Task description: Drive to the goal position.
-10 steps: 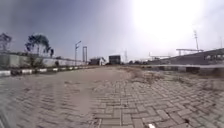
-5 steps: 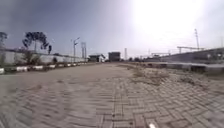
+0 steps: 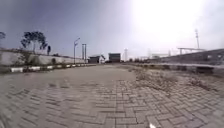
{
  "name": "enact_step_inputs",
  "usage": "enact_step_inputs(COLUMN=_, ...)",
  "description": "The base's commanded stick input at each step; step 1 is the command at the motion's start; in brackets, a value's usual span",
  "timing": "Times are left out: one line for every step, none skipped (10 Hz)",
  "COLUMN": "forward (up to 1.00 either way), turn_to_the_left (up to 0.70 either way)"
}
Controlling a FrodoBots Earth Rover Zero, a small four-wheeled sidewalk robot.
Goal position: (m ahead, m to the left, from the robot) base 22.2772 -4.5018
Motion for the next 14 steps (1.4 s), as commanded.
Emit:
enact_step_inputs(forward=1.0, turn_to_the_left=0.0)
enact_step_inputs(forward=1.0, turn_to_the_left=0.0)
enact_step_inputs(forward=1.0, turn_to_the_left=0.0)
enact_step_inputs(forward=1.0, turn_to_the_left=0.0)
enact_step_inputs(forward=1.0, turn_to_the_left=0.0)
enact_step_inputs(forward=1.0, turn_to_the_left=0.0)
enact_step_inputs(forward=1.0, turn_to_the_left=0.0)
enact_step_inputs(forward=1.0, turn_to_the_left=0.0)
enact_step_inputs(forward=1.0, turn_to_the_left=0.0)
enact_step_inputs(forward=1.0, turn_to_the_left=0.0)
enact_step_inputs(forward=1.0, turn_to_the_left=0.0)
enact_step_inputs(forward=1.0, turn_to_the_left=0.0)
enact_step_inputs(forward=1.0, turn_to_the_left=0.0)
enact_step_inputs(forward=1.0, turn_to_the_left=0.0)
